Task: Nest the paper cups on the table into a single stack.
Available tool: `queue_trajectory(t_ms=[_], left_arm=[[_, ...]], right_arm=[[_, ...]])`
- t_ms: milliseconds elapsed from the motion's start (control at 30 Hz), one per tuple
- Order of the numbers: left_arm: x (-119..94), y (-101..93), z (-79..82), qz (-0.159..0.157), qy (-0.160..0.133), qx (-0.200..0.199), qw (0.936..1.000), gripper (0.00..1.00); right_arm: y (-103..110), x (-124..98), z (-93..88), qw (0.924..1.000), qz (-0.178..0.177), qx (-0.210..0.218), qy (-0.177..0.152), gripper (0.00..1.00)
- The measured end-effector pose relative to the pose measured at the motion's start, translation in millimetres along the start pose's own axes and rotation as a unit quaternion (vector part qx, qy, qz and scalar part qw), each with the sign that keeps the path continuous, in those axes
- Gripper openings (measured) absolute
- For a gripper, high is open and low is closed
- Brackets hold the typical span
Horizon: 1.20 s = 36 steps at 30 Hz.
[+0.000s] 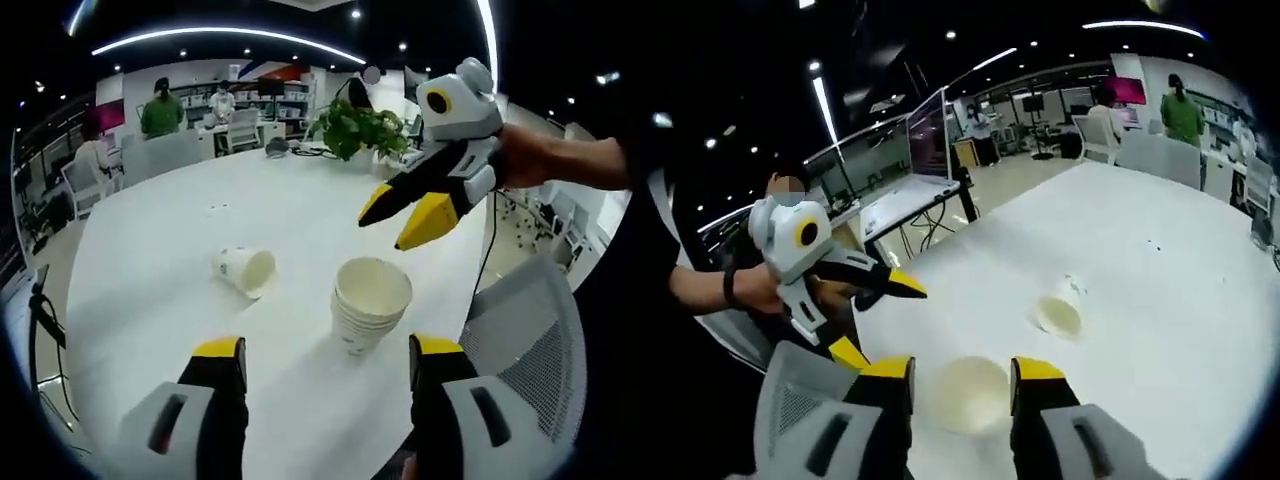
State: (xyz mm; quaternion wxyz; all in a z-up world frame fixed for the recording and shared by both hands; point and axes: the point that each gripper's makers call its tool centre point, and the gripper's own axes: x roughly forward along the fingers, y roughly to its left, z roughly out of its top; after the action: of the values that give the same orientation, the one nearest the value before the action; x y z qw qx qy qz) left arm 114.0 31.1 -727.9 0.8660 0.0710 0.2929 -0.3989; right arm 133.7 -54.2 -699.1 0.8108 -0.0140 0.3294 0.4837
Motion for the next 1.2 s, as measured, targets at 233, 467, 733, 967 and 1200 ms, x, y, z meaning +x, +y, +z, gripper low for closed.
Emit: queue_trajectory(t_ms=[233, 467, 733, 967, 1200], left_arm=[[-5.1, 1.3, 1.2, 0.012, -0.005, -0.008, 0.9999, 0.65], [-8.8, 6.8, -0.9, 0.026, -0.012, -0.030, 0.9991, 0.68], [-12.2, 16.9, 0.7, 0.045, -0.026, -0.057, 0.9970, 0.70], [-16.3, 24.6, 4.0, 0.057, -0.033, -0.071, 0.9953, 0.71], [-17.4, 26.3, 6.1, 0.060, -0.040, -0.090, 0.9933, 0.71]], right_arm=[[-18.9, 2.2, 11.7, 0.9995, -0.016, 0.016, -0.024, 0.47], [-30.3, 11.6, 21.2, 0.9990, -0.017, 0.022, -0.036, 0.50], [-50.7, 26.3, 29.8, 0.9981, -0.026, 0.035, -0.044, 0.57], [-67.6, 39.7, 35.8, 0.9977, -0.043, 0.032, -0.043, 0.60], [-86.0, 52.0, 44.1, 0.9966, -0.062, 0.029, -0.046, 0.61]])
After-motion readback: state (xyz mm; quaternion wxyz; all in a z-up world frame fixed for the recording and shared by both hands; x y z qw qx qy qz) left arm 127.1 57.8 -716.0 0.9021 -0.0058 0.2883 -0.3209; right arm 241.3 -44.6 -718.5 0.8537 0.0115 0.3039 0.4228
